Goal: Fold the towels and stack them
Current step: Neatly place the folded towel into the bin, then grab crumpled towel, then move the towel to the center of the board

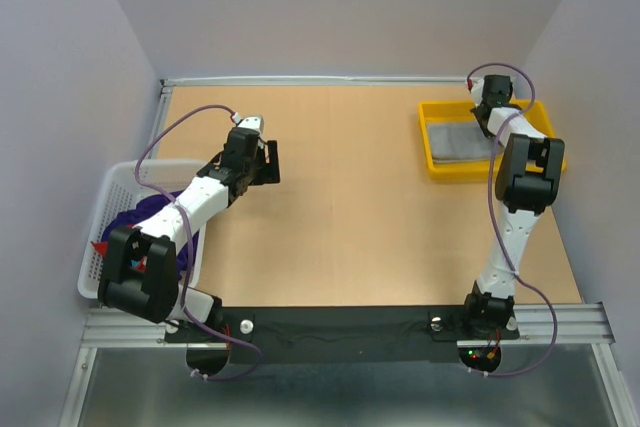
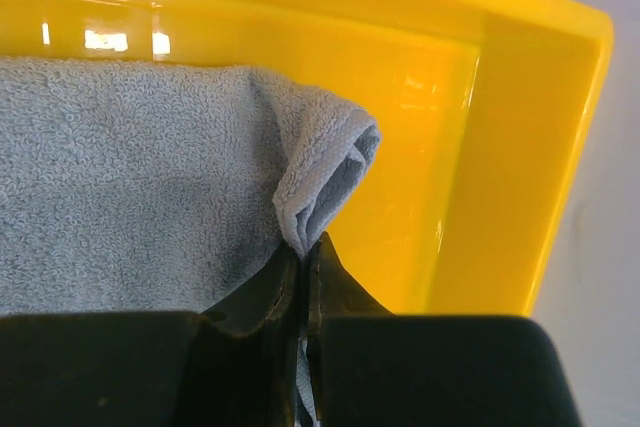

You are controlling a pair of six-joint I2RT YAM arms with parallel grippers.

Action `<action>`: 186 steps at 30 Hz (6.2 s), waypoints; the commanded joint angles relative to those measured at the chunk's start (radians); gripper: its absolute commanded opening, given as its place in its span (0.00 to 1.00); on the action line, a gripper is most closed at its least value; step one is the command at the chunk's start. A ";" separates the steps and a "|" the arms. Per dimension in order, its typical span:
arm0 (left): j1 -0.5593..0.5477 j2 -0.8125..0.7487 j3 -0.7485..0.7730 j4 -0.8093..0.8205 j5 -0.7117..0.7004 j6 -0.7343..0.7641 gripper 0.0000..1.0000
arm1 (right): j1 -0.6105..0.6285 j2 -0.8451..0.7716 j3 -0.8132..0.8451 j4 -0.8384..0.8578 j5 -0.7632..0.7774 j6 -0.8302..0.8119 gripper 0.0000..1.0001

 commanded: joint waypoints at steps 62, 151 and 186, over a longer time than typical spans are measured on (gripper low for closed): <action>0.617 -0.014 -0.039 -0.198 -0.289 -0.206 0.68 | 0.487 -0.874 -0.686 0.040 -0.624 0.857 1.00; 0.469 -0.204 -0.049 -0.038 -0.114 -0.355 0.00 | 0.490 -0.880 -0.795 0.025 -0.671 0.814 1.00; 0.166 0.038 1.261 0.097 0.548 -0.312 0.00 | 0.490 -0.978 -0.731 0.025 -0.529 0.866 1.00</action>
